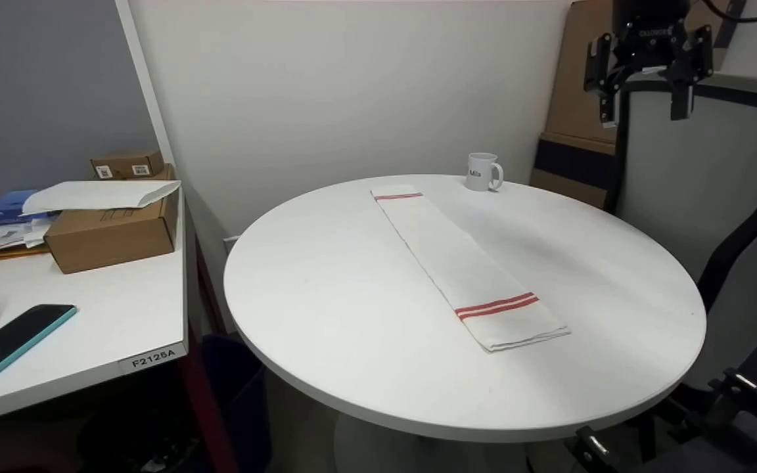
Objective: Fold the kitchen towel
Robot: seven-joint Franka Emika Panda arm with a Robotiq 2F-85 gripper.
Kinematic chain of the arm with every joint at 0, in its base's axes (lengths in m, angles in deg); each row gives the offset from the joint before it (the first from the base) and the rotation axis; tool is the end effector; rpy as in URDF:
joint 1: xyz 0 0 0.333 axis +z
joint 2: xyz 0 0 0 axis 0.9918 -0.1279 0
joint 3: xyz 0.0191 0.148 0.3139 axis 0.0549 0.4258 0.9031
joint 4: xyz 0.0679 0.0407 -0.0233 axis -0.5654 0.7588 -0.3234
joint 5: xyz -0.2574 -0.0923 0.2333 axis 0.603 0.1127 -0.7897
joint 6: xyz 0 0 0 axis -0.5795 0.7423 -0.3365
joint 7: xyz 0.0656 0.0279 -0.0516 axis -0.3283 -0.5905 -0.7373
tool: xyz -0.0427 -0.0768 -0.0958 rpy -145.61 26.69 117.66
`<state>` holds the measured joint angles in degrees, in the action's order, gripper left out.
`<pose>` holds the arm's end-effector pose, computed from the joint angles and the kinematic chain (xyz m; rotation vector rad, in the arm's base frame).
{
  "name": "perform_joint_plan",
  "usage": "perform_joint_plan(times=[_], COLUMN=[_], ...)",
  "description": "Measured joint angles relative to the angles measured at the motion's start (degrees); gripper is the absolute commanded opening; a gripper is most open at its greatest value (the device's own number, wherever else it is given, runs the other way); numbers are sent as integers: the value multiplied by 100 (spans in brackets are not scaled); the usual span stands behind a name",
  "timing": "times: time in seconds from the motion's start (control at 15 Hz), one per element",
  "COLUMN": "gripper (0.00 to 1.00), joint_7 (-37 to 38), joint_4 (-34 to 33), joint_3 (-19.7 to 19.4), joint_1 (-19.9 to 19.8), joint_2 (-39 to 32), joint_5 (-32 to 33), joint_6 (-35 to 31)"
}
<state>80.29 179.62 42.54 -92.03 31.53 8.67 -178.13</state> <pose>0.4133 -0.1298 0.4186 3.0154 -0.3866 -0.4451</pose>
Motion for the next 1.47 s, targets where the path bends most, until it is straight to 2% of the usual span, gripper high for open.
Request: perform_joint_plan(times=[0.27, 0.8, 1.2, 1.47], gripper=[100, 100, 100, 100], joint_7=[808, 2601, 4604, 6144], joint_4=[18, 460, 1455, 1990], joint_3=[-7, -1, 110, 98], joint_1=[1, 59, 441, 713], joint_2=[-195, -782, -1051, -1188], joint_5=[-407, -1497, -1570, -1182], joint_6=[-302, -1892, -3959, -5122])
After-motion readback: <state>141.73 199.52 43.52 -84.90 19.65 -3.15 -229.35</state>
